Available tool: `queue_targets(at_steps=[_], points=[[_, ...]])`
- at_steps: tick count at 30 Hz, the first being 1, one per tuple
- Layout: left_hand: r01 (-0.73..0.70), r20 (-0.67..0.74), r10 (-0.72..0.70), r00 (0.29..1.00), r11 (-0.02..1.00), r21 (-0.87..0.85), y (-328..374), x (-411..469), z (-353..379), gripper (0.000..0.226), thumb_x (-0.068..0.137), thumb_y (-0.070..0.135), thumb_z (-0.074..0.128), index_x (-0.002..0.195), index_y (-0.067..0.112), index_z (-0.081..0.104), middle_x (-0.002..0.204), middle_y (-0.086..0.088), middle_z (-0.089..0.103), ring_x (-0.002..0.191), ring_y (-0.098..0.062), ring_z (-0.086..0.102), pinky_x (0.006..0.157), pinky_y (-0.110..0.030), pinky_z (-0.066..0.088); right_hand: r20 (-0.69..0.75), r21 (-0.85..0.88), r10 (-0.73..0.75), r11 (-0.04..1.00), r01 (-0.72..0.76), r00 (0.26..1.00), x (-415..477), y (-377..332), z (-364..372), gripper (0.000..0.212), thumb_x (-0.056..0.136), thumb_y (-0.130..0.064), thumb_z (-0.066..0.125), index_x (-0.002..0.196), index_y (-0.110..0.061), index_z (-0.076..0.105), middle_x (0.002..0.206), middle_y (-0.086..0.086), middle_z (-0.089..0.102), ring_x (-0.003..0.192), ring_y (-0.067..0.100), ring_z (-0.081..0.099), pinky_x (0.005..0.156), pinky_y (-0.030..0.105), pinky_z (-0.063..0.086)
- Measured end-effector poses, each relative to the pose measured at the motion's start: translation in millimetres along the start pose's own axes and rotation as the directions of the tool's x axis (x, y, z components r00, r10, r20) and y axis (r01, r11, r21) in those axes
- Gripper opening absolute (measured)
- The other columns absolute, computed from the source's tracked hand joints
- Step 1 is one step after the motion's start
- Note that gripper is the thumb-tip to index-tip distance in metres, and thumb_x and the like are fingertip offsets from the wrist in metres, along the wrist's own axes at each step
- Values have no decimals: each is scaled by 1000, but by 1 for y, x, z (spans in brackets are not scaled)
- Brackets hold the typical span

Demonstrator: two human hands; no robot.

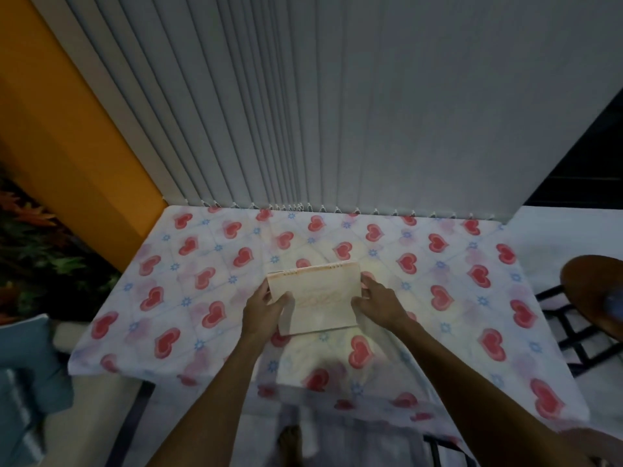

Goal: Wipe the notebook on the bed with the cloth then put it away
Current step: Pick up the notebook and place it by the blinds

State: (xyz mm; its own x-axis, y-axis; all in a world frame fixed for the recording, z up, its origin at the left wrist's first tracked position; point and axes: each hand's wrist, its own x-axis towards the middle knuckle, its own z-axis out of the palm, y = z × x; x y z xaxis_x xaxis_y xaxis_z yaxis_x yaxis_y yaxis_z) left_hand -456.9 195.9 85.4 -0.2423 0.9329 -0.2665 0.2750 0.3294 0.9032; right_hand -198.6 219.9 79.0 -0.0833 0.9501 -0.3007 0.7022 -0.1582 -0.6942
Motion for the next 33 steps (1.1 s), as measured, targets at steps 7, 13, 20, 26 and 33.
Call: queue_targets(at_steps=[7,13,20,26,33], points=[[-21,29,21,999,1000,9,-13,-13,4,50,92,16,72,139,23,58,133,4,67,119,-15,59,97,-33,52,29,81,25,996,-27,999,-19,16,19,76,92,-17,62,156,-26,23,143,6,59,124,32,61,89,33,58],[-17,21,16,1000,999,46,-17,-20,3,57,92,14,71,145,24,53,132,6,64,120,-13,56,97,-30,48,48,72,-23,997,20,999,-24,21,21,80,94,-16,62,158,-27,15,144,10,57,112,29,66,49,1,47],[-40,90,30,996,993,114,-17,-16,-2,42,92,15,70,132,25,62,123,7,70,118,-18,64,93,-30,52,92,4,9,1000,-9,996,-24,18,18,79,96,-18,61,159,-19,12,142,11,60,117,32,66,78,27,59],[-43,128,19,992,982,186,-16,-9,-4,49,90,20,73,136,26,57,126,3,70,107,-15,65,89,-28,52,89,-21,-11,1000,13,996,-25,14,16,66,95,-18,64,151,-16,31,139,13,61,117,32,66,89,40,60],[-58,209,23,978,985,164,-16,-2,-8,54,88,18,75,137,29,55,124,7,70,115,-18,67,96,-36,55,110,13,-19,1000,18,994,-29,13,7,72,92,-25,70,152,-22,30,142,8,60,121,31,64,94,42,58]])
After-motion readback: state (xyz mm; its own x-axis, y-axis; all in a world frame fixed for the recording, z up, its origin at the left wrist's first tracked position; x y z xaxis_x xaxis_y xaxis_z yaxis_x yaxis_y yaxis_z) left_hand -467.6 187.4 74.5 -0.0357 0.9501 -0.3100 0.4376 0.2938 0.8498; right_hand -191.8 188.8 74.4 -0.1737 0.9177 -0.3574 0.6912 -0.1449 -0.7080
